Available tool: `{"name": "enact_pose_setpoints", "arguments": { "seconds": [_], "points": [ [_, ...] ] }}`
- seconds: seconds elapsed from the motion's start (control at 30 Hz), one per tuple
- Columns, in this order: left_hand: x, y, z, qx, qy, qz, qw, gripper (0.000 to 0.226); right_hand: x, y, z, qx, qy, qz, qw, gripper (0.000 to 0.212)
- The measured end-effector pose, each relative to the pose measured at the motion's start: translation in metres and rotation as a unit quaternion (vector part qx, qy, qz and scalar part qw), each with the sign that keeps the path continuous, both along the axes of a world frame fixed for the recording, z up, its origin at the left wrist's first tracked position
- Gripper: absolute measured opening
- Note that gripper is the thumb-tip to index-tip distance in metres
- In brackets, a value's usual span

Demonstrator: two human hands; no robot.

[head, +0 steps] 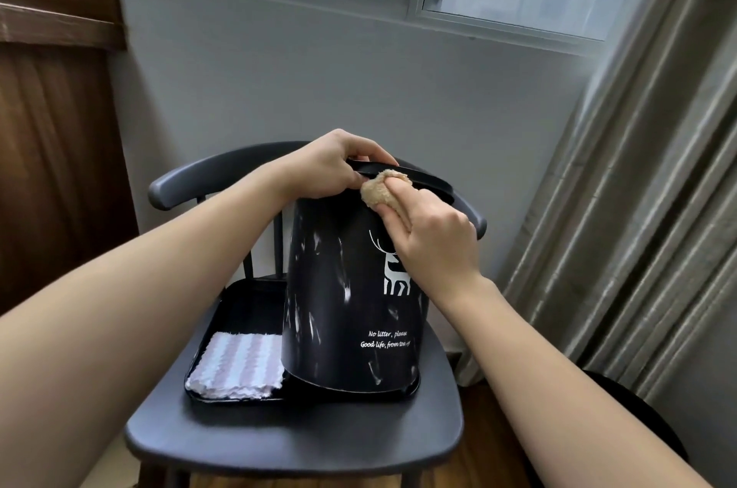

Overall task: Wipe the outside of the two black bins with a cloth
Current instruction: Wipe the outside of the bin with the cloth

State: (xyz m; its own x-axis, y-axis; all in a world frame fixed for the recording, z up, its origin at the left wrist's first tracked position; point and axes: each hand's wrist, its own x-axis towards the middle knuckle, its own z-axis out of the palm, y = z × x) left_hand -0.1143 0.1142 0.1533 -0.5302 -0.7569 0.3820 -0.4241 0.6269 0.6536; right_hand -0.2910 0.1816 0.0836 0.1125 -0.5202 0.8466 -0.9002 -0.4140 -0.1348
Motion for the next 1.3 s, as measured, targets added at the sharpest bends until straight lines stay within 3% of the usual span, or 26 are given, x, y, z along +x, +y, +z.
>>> {"name": "enact_pose_setpoints", "arguments": {
  "seconds": [0.23, 0.57, 0.67, 0.8, 1.0, 1.17, 1.3],
  "points": [
    [0.001, 0.003, 0.002, 0.006, -0.023, 0.026, 0.999, 0.041, -0.012, 0.001, 0.0, 0.025, -0.006, -0.06, 0.998, 0.033],
    [-0.007, 0.013, -0.002, -0.046, -0.137, 0.105, 0.984, 0.067, -0.02, -0.003, -0.005, 0.077, -0.007, -0.014, 0.997, 0.039],
    [0.0, 0.011, -0.003, -0.034, -0.13, 0.103, 0.986, 0.062, -0.032, 0.0, -0.014, 0.118, -0.008, 0.019, 0.993, 0.039],
    [0.004, 0.01, -0.002, -0.025, -0.107, 0.069, 0.992, 0.062, -0.032, -0.005, -0.006, 0.103, -0.012, 0.063, 0.993, 0.037],
    [0.007, 0.006, -0.004, -0.013, -0.083, 0.057, 0.995, 0.062, -0.028, -0.008, -0.002, 0.061, -0.008, 0.068, 0.996, 0.034],
    [0.008, 0.005, -0.005, -0.015, -0.08, 0.057, 0.995, 0.061, -0.035, 0.001, -0.01, 0.027, 0.061, 0.085, 0.994, 0.03],
    [0.009, 0.006, -0.006, -0.017, -0.076, 0.051, 0.996, 0.061, -0.027, -0.009, 0.007, 0.033, 0.034, 0.059, 0.997, 0.034]
  ]
}}
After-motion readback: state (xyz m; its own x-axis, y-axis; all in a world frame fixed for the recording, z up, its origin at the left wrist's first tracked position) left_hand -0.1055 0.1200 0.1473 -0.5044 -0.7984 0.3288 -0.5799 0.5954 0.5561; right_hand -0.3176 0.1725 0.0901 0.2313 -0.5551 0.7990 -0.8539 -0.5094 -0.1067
